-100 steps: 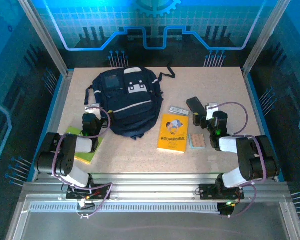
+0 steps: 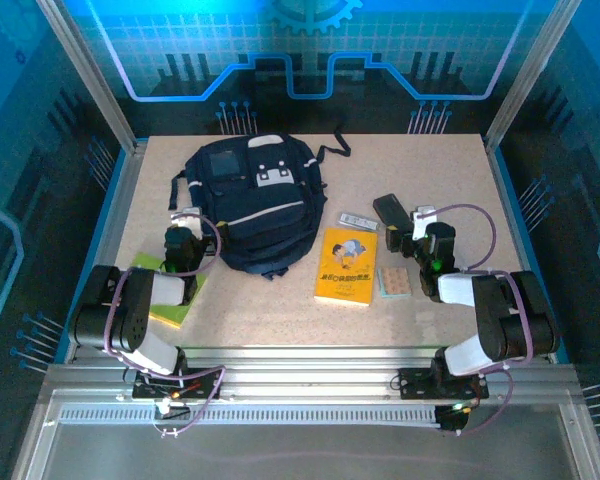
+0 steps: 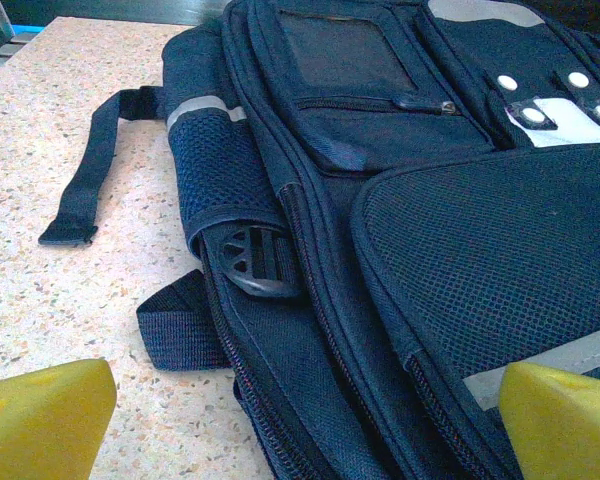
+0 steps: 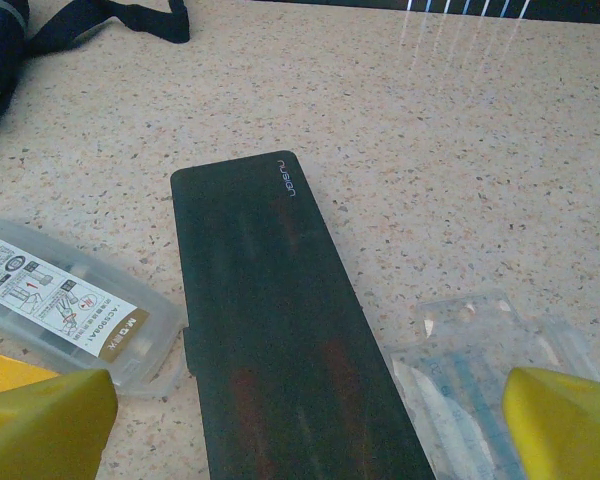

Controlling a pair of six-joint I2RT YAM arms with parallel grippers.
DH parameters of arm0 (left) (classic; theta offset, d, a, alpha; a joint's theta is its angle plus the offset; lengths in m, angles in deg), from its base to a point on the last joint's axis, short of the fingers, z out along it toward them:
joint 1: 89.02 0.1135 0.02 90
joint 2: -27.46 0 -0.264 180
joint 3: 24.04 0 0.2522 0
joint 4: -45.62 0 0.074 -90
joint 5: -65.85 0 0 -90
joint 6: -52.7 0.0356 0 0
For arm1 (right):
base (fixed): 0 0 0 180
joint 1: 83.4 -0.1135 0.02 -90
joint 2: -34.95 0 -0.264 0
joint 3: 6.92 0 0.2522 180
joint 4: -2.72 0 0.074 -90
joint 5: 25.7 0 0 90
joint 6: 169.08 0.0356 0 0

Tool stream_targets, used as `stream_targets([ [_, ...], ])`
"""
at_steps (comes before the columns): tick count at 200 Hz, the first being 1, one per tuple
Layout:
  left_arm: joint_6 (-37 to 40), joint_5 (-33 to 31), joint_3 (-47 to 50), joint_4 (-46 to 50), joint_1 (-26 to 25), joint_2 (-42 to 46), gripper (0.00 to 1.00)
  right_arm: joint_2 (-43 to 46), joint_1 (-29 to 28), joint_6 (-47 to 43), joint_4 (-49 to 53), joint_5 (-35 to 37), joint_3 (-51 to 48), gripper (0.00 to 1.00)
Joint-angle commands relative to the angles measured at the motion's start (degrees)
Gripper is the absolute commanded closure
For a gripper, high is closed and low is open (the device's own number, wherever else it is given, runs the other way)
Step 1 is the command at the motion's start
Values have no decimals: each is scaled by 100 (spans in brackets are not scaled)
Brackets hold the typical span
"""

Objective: Pack books, pencil case, and school supplies into a backpack

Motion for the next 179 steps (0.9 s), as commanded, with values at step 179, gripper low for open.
stream_targets([
  [179, -3559, -463, -2627, 6451, -86, 1872, 1, 1343, -2551, 3508, 4874, 200, 2138, 0],
])
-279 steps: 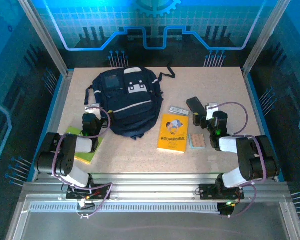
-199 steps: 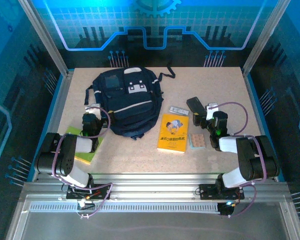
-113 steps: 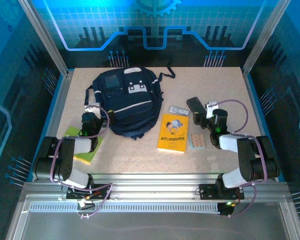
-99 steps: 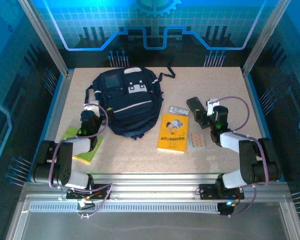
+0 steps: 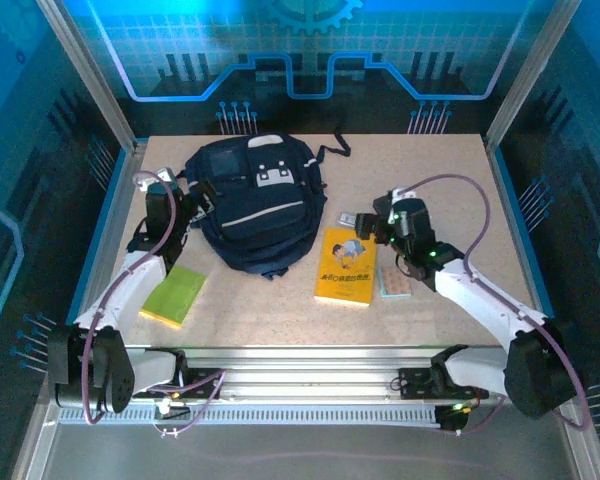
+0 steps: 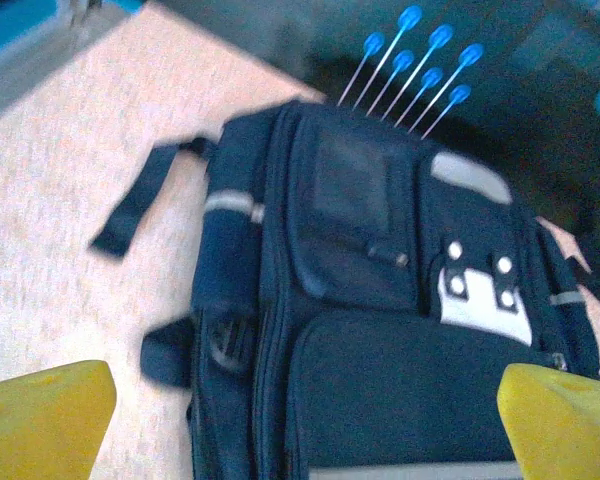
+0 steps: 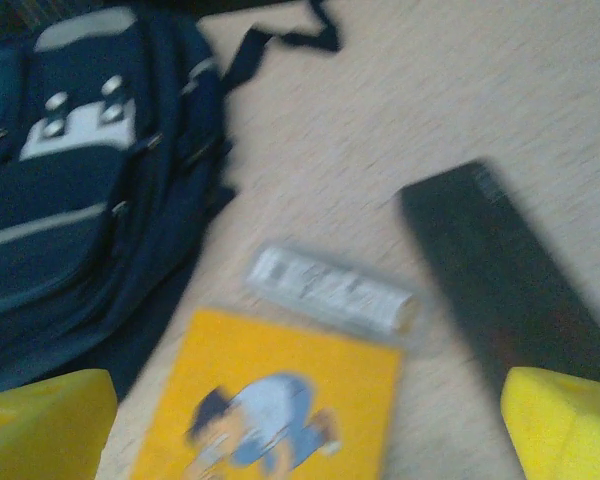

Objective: Pack books, pencil case, and school supplies into a backpack

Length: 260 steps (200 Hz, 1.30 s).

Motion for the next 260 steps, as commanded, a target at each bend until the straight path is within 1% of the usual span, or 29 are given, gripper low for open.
stream_targets([
  [1, -964, 18, -111, 1166, -47, -3, 1, -275, -482, 1077, 295, -504, 124, 0],
  [18, -1197, 306, -80, 1258, -48, -65, 1, -727, -779, 1226, 22, -789, 275, 0],
  [33, -1524, 593, 27, 1229, -102, -166, 1, -1235, -854, 1215, 79, -907, 649, 0],
  [57, -1884, 436, 436, 819, -447, -226, 1, -2090, -875, 1192, 35, -1200, 1411, 0],
  [62, -1922, 426, 491, 742, -493, -267, 1, -2243, -887, 1143, -24, -1259, 1532, 1],
  [78, -2147, 556, 586, 614, -561, -465, 1, -2728, -866, 889, 68, -1099, 2034, 2],
  [87, -2273, 640, 666, 512, -622, -558, 1, -3044, -815, 699, 287, -971, 2429, 2],
  [104, -2528, 665, 809, 356, -837, -725, 1, -3680, -658, 325, 742, -952, 3255, 4],
  [142, -2980, 523, 864, 171, -1375, -1044, 1, -5103, -263, -112, 1359, -1300, 4932, 7],
  [168, -3241, 372, 826, -41, -1472, -1316, 1, -6032, -59, -133, 1780, -1581, 6084, 9],
  [188, -3265, 311, 633, 4, -1476, -1583, 1, -6694, 18, -117, 2049, -1765, 6845, 13],
  [199, -3267, 279, 559, 51, -1475, -1691, 1, -6955, 37, -101, 2206, -1932, 7199, 18],
  [208, -3265, 216, 529, 78, -1472, -1772, 1, -7103, 36, -62, 2254, -2055, 7356, 27],
  [220, -3241, 99, 507, 93, -1461, -1837, 1, -7117, 41, -9, 2201, -2181, 7356, 45],
  [235, -3143, -10, 444, 57, -1405, -1923, 1, -6920, 44, 37, 2100, -2343, 7146, 71],
  [237, -3119, -25, 428, 49, -1391, -1944, 1, -6898, 40, 37, 2094, -2350, 7127, 73],
  [239, -3102, -35, 407, 42, -1375, -1964, 1, -6822, 43, 37, 2064, -2398, 7055, 79],
  [242, -3069, -44, 381, 35, -1343, -1993, 1, -6739, 37, 44, 2027, -2448, 6967, 86],
  [249, -3011, -50, 285, 36, -1250, -2077, 1, -6504, 28, 76, 1932, -2528, 6720, 97],
  [253, -2986, -36, 228, 40, -1185, -2135, 1, -6347, 20, 111, 1867, -2574, 6548, 100],
  [260, -2904, -33, 115, 35, -1068, -2233, 1, -6014, -4, 132, 1737, -2661, 6197, 100],
])
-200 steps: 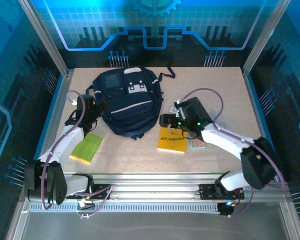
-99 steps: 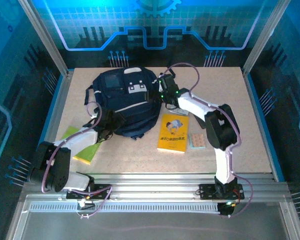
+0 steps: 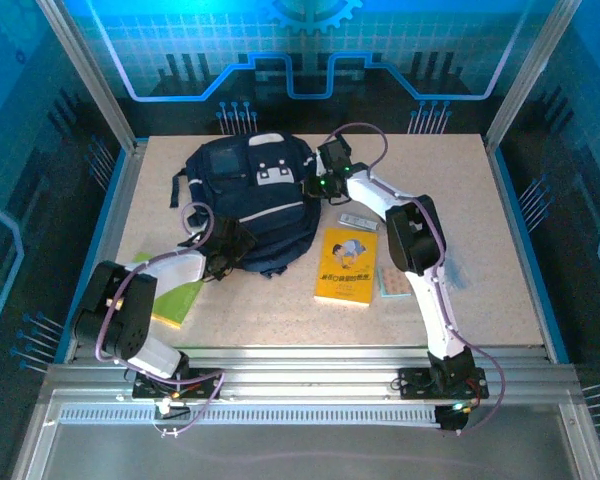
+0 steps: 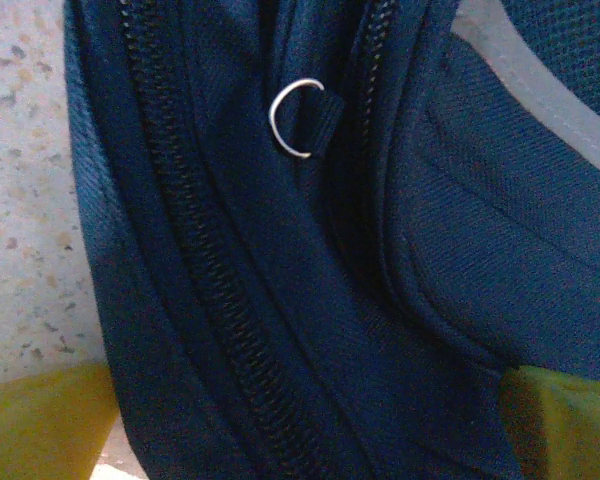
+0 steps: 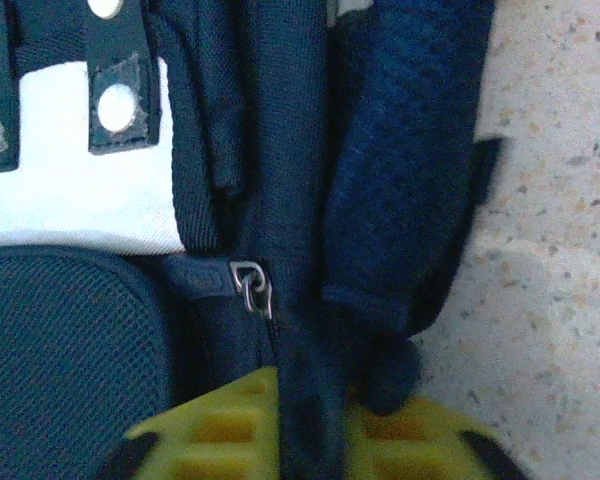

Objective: Pack books, pencil case, and school supplies into a backpack

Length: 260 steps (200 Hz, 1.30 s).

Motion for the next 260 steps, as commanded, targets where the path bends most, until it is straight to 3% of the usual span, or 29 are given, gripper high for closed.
stream_targets([
  [1, 245, -430, -394, -246, 355, -402, 1, 899, -87, 87, 82, -617, -753, 100],
  [31, 607, -543, -951, -349, 793, -891, 1, 2122, -334, 340, -336, -732, -2250, 99],
  [44, 757, -482, -1277, -372, 927, -1137, 1, 2461, -510, 473, -488, -807, -2746, 93],
  [53, 853, -469, -1520, -373, 981, -1302, 1, 2612, -620, 512, -516, -796, -2934, 84],
  [80, 1334, -472, -2313, -189, 1127, -1681, 1, 2960, -706, 556, -273, -636, -3240, 40],
  [96, 1657, -559, -2725, 118, 1265, -1730, 1, 3357, -635, 490, -194, -397, -3543, 25],
  [107, 1842, -584, -2863, 309, 1372, -1636, 1, 3631, -543, 425, -120, -260, -3723, 20],
  [133, 2054, -677, -2582, 508, 1437, -1032, 1, 4025, -206, 357, -58, -86, -4086, 18],
  [165, 1367, -157, -1590, 349, 1289, -144, 1, 3812, 150, 495, -324, -160, -4127, 18],
  [203, 421, -331, -693, 261, 400, 684, 1, 3049, 376, 923, -678, -179, -3651, 20],
  [242, -1454, -666, 53, 80, -760, 973, 1, 2411, 436, 1574, -1096, -43, -3430, 23],
  [260, -2237, -647, 174, -189, -1125, 812, 1, 2099, 443, 1778, -1261, -40, -3239, 31],
])
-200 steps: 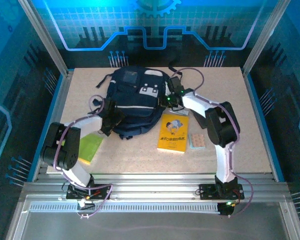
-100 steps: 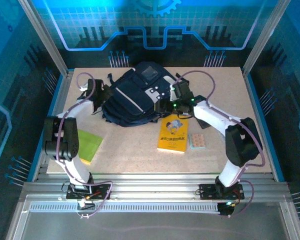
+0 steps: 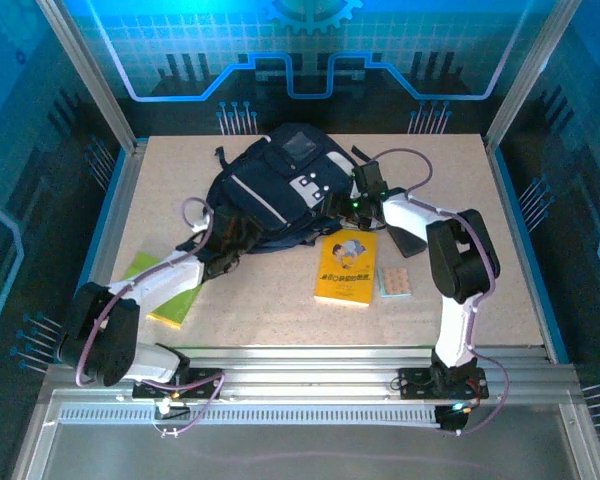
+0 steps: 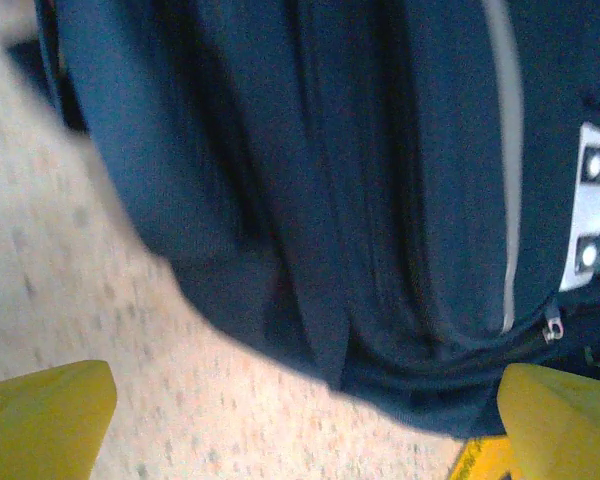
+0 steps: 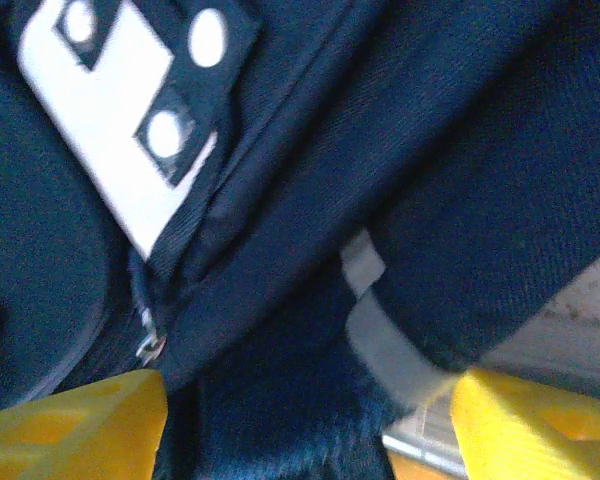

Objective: Pack books, pencil case, and school supplies into a backpack

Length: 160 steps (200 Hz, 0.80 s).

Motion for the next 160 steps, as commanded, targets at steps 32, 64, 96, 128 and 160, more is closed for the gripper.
stream_targets([
  [32, -1741, -157, -352, -472, -797, -696, 1, -410, 69, 848, -971, -216, 345, 85],
  [64, -2217, 168, -838, -781, -892, -1455, 1, 221, 28, 1085, -1235, -542, 0, 100],
  [96, -2244, -108, -1153, -854, -886, -1837, 1, 975, -58, 1277, -1245, -769, -470, 100],
  [128, -2235, -418, -1287, -1029, -863, -1970, 10, 1452, -87, 1360, -1311, -918, -850, 100],
  [160, -2261, -467, -1183, -1599, -841, -1975, 52, 1463, -111, 1354, -1407, -985, -1035, 100],
])
